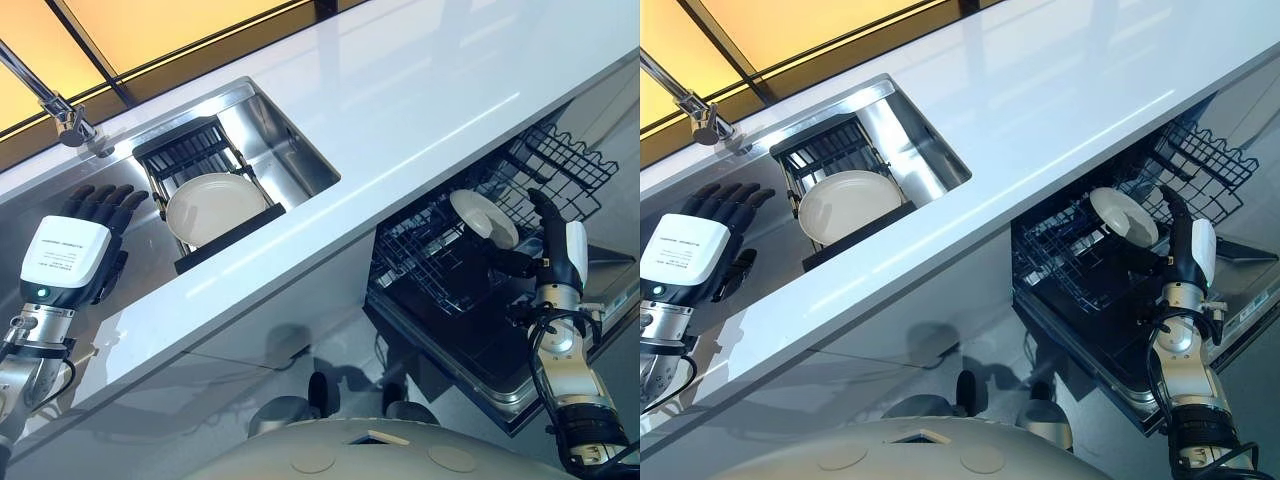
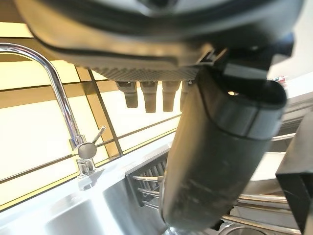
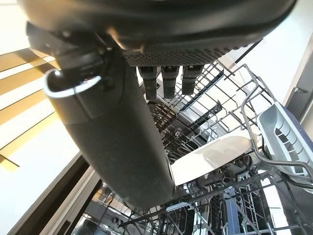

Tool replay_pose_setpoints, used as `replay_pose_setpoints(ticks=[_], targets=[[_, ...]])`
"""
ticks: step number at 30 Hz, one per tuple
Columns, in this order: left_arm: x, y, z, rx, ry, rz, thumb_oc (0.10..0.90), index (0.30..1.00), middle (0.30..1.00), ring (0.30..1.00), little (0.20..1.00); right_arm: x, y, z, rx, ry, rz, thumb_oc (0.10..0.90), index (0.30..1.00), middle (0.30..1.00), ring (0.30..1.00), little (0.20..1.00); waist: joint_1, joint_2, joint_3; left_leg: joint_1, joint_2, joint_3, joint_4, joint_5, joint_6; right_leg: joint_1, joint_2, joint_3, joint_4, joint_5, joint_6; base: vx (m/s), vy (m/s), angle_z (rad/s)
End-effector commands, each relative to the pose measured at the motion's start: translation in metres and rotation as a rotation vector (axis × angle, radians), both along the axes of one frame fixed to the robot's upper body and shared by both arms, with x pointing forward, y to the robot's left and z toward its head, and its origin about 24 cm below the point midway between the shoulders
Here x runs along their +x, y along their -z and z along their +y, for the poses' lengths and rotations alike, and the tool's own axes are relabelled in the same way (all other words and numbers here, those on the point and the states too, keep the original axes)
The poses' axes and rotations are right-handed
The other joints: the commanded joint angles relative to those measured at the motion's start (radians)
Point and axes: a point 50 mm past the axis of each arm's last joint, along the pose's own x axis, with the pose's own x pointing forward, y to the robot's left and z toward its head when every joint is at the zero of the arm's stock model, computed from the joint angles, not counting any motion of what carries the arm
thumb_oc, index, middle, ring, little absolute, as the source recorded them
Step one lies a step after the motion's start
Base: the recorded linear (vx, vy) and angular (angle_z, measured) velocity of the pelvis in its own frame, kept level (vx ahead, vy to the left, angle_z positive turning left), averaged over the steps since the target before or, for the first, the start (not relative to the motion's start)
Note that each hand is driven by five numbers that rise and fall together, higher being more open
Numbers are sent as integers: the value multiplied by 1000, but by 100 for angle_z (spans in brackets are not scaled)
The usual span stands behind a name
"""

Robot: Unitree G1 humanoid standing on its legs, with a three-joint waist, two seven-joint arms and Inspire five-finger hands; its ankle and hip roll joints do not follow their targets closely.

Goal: Pick up plates and place into dishwasher.

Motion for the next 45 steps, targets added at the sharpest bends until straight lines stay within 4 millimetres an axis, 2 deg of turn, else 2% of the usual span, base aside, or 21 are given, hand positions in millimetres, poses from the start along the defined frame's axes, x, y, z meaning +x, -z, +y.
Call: replay_pose_setpoints(ticks=[1, 16, 22, 34, 39, 43, 45], targets=[[27, -49, 5, -16, 30, -272, 800, 900, 900, 900, 900, 22, -43, 3, -68, -104, -204, 800, 900, 900, 900, 900, 3, 5, -39, 43, -39, 45, 7, -151, 10, -62, 55, -32, 115, -136, 23, 0, 0, 0], [56, -52, -33, -50, 171, -246, 800, 900, 900, 900, 900, 27, -31, 20, -40, -163, -156, 800, 900, 900, 900, 900, -21, 5, -32, 46, -39, 49, 7, -150, 13, -70, 58, -14, 128, -135, 25, 0, 0, 0], [60, -56, -41, -35, 202, -211, 800, 900, 900, 900, 900, 25, -28, 23, -35, -181, -138, 800, 900, 900, 900, 900, -32, 7, -29, 46, -40, 54, 7, -150, 16, -75, 61, -1, 131, -132, 27, 10, 2, -4], [68, -56, -45, 0, 212, -115, 800, 900, 900, 900, 900, 23, -26, 25, -38, -191, -119, 800, 900, 900, 900, 900, -52, 14, -18, 43, -44, 68, 10, -153, 26, -87, 61, 22, 138, -128, 35, 11, 5, -8], [67, -58, -41, -3, 190, -118, 800, 900, 900, 900, 900, 22, -26, 23, -33, -189, -117, 800, 900, 900, 900, 900, -55, 15, -13, 42, -44, 72, 11, -153, 28, -92, 61, 26, 140, -127, 36, 0, -3, -9], [64, -63, -34, -48, 152, -201, 800, 900, 900, 900, 900, 21, -24, 23, -28, -191, -113, 800, 900, 900, 900, 900, -53, 14, -13, 40, -46, 71, 11, -152, 28, -93, 61, 26, 141, -128, 35, 1, -2, -6], [59, -77, -27, -152, 128, -380, 800, 900, 900, 900, 900, 21, -23, 24, -24, -192, -108, 800, 900, 900, 900, 900, -51, 11, -14, 40, -47, 68, 10, -151, 28, -93, 61, 25, 140, -129, 35, 0, 0, 0]])
